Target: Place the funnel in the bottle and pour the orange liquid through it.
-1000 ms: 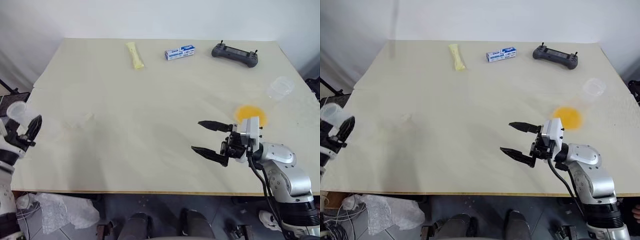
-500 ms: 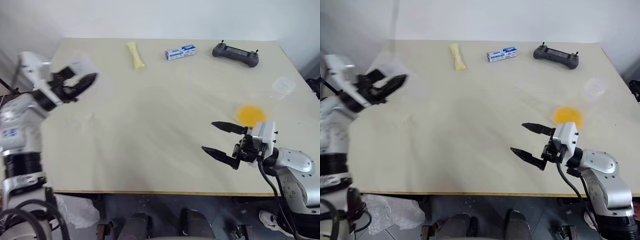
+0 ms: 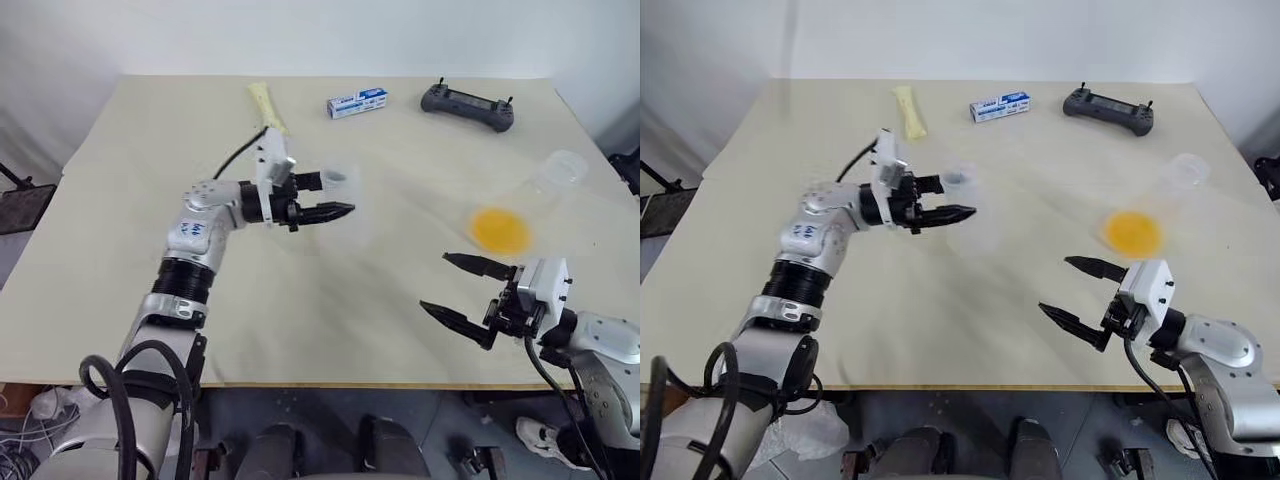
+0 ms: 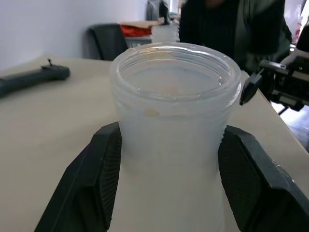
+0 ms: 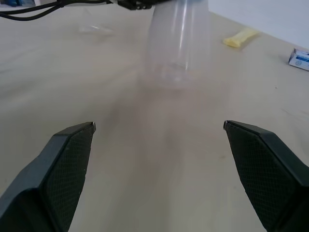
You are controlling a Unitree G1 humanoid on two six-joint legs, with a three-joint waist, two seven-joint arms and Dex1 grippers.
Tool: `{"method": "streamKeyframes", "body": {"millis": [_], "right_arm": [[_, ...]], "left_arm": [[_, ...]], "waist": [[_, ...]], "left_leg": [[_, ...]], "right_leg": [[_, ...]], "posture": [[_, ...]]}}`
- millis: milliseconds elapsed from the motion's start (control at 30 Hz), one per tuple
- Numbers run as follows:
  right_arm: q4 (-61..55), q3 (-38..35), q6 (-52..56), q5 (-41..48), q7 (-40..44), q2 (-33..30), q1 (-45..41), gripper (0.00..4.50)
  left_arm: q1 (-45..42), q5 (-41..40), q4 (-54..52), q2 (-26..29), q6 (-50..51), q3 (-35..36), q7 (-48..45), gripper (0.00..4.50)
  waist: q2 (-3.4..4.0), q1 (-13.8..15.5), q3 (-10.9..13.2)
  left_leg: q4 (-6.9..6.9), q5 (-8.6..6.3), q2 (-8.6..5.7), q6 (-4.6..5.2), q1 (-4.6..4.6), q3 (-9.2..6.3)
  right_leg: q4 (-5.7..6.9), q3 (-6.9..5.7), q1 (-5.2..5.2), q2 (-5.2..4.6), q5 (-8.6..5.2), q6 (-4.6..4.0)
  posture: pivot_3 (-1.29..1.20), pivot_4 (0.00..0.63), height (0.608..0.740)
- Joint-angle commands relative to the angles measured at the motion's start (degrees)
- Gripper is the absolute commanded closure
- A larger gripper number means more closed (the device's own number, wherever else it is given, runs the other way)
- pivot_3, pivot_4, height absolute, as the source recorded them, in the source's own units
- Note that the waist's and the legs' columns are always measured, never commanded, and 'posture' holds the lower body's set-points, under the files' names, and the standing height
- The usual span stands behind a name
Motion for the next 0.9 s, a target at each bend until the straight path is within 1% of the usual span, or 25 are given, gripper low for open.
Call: {"method": "streamKeyframes", "body": {"millis": [33, 200, 467, 633, 700, 733, 833, 900], "right_arm": [[-3.66, -2.55, -1.61, 0.26, -1.57, 0.51, 2.14, 0.0], [-4.65, -2.3, -2.22, -0.04, -2.84, 1.08, 3.68, 0.0], [-4.16, -1.17, -2.98, -0.7, -3.8, 1.66, 3.34, 0.0], [-3.7, -0.55, -3.33, -0.97, -4.16, 1.94, 2.78, 0.0], [-3.41, -0.1, -3.48, -1.16, -4.2, 2.07, 2.43, 0.0], [-3.28, 0.08, -3.51, -1.22, -4.25, 2.09, 2.25, 0.0], [-2.91, 0.5, -3.44, -1.29, -4.27, 2.03, 1.45, 0.0], [-2.35, 0.62, -3.49, -1.36, -4.05, 1.83, 0.77, 0.0]], "left_arm": [[-2.05, 2.07, 1.01, -1.22, -1.24, -0.77, -0.08, 1.93], [-1.07, 4.68, 0.77, -1.85, -1.59, -2.61, -0.9, 1.93], [-1.25, 7.97, 3.61, -3.33, -4.57, -2.37, 2.88, 1.93], [-0.09, 8.7, 2.45, -3.06, -3.76, -1.94, 3.88, 1.93], [0.72, 8.51, 1.34, -2.91, -2.78, -1.92, 3.8, 1.22], [0.97, 8.47, 0.96, -2.86, -2.34, -1.94, 3.81, 1.0], [1.55, 8.03, -0.31, -2.85, -0.32, -1.59, 4.15, 0.03], [2.01, 7.54, -1.3, -2.92, 0.58, -1.06, 4.55, 0.03]], "waist": [[0.0, 0.13, 0.0], [-0.02, 0.06, 0.01], [-0.02, 0.11, 0.01], [-0.02, 0.08, 0.01], [-0.02, 0.08, 0.01], [-0.02, 0.07, 0.01], [-0.02, 0.05, 0.01], [-0.02, 0.07, 0.01]], "left_leg": [[0.03, 0.01, -0.01, 0.01, -0.04, -0.03], [0.1, 0.01, -0.03, 0.02, -0.09, -0.09], [0.17, 0.01, -0.02, 0.02, -0.12, -0.13], [0.19, 0.01, -0.02, 0.02, -0.14, -0.13], [0.21, 0.01, -0.02, 0.02, -0.15, -0.15], [0.22, 0.01, -0.02, 0.02, -0.15, -0.16], [0.23, 0.01, -0.02, 0.02, -0.15, -0.15], [0.25, 0.01, -0.02, 0.02, -0.17, -0.17]], "right_leg": [[-0.01, 0.0, 0.0, 0.0, 0.01, 0.01], [-0.02, 0.0, 0.0, -0.01, 0.02, 0.03], [-0.01, -0.01, 0.0, -0.01, 0.02, 0.03], [-0.01, -0.01, 0.0, 0.0, 0.02, 0.03], [0.0, -0.01, 0.0, 0.0, 0.02, 0.03], [0.01, -0.01, 0.0, -0.01, 0.02, 0.03], [0.01, -0.01, 0.0, 0.0, 0.02, 0.03], [0.01, -0.01, 0.0, 0.0, 0.02, 0.03]], "posture": [[0.0, 0.15, 0.74], [0.0, 0.15, 0.74], [0.0, 0.15, 0.74], [0.0, 0.15, 0.74], [0.0, 0.15, 0.74], [0.0, 0.15, 0.74], [0.0, 0.15, 0.74], [0.0, 0.15, 0.74]]}}
